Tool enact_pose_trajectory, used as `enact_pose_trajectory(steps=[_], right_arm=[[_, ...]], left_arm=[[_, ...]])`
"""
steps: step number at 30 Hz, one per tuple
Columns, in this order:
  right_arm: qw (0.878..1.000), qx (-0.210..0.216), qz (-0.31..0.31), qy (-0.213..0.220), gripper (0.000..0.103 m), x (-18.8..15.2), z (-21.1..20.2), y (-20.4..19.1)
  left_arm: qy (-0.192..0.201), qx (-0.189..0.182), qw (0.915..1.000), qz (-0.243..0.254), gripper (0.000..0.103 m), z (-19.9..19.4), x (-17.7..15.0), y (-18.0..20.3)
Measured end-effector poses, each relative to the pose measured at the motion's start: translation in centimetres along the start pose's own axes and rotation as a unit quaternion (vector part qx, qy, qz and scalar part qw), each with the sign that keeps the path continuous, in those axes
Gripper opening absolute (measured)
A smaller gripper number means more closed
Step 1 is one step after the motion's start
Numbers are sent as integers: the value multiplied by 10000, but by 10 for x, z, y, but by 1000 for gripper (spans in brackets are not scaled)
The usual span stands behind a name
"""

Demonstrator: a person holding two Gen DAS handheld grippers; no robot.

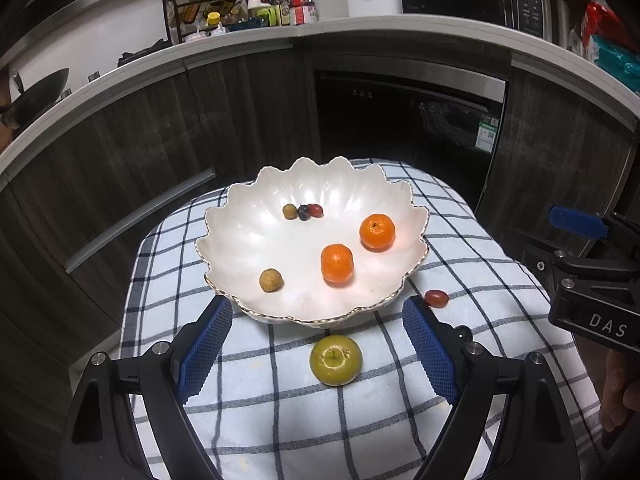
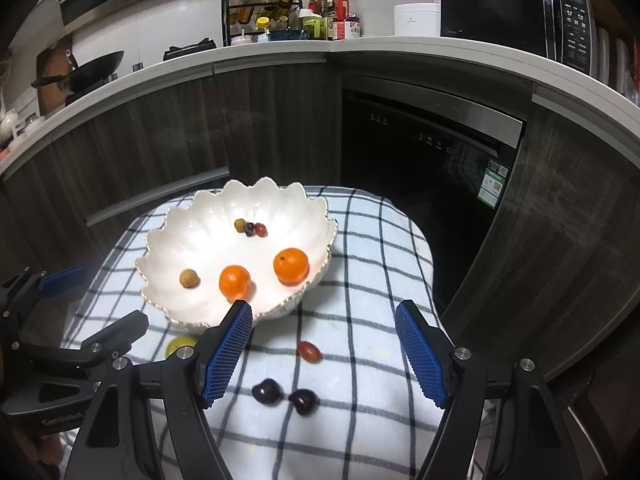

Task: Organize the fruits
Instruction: 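Withdraw both open tools from the bowl back over the cloth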

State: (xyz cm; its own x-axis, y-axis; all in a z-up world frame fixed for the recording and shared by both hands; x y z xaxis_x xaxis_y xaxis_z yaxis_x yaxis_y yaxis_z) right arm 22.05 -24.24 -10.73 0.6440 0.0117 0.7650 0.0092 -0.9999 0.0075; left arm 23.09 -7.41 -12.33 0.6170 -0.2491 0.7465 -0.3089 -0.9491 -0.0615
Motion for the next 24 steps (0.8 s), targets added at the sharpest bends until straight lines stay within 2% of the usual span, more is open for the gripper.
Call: enact_pose_trajectory(steps=[24], right_arm=[[9989,58,102,-451,75,-55,28,-4]], left_arm=[[-308,-88,9995,-57,87,29,-45,7]])
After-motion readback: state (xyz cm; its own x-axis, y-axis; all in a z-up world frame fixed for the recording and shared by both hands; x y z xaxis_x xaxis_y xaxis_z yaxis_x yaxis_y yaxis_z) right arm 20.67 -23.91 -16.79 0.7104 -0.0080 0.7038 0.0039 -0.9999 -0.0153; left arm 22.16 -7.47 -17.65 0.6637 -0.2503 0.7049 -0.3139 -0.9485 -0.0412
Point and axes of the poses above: each gripper's, at about its wrist camera, not at the fingertips, and z roughly the way its jaws point, y to its right, x to its top, the point moved 9 cm from there along z, roughly the way its jaws point, and after that the axes turned 2 degrees about y, right-handed, at the moved point
